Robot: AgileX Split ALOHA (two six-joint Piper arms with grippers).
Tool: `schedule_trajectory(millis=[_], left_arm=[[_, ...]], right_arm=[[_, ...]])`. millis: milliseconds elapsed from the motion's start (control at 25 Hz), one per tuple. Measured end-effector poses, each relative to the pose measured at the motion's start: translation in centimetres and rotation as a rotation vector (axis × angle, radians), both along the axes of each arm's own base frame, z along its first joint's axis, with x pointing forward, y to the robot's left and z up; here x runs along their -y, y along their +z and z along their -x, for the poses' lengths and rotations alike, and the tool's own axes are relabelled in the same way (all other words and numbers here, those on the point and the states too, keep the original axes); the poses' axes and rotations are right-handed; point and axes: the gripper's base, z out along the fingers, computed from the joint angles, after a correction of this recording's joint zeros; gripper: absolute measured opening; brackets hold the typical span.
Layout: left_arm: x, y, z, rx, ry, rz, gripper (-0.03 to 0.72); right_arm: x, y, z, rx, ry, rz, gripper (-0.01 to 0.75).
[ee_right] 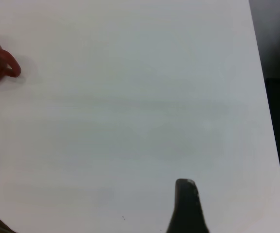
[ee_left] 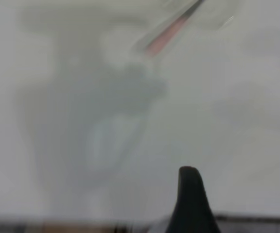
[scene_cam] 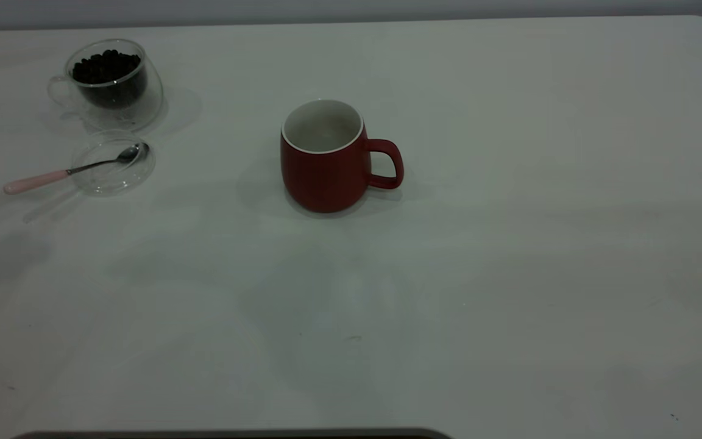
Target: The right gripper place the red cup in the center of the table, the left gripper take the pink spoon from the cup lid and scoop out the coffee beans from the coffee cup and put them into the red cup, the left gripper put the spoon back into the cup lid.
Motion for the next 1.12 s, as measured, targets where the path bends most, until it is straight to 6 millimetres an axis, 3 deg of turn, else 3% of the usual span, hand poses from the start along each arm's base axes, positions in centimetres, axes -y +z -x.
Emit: schedule_trajectory(millis=[320,480,720,1120], left_arm=[[-0.1,5.5,6.4,-0.133,0.108,-0.105,0.589],[0.3,7.1,8.6,-0.069,0.110,-0.113,0.589],[1.1,6.9,13.5,-0.016,0.098,-0.135,0.589],[2.6,7.6,21.4,0.237,0.160,-0.141,0.589]], right_arm=[[0.0,0.0,0.0,0.000,0.000,0.000,0.589],[0.0,0.0,0.0,0.000,0.000,0.000,0.589],[0.0,0.0,0.0,0.000,0.000,0.000,0.589],[0.0,0.0,0.0,0.000,0.000,0.000,0.589]])
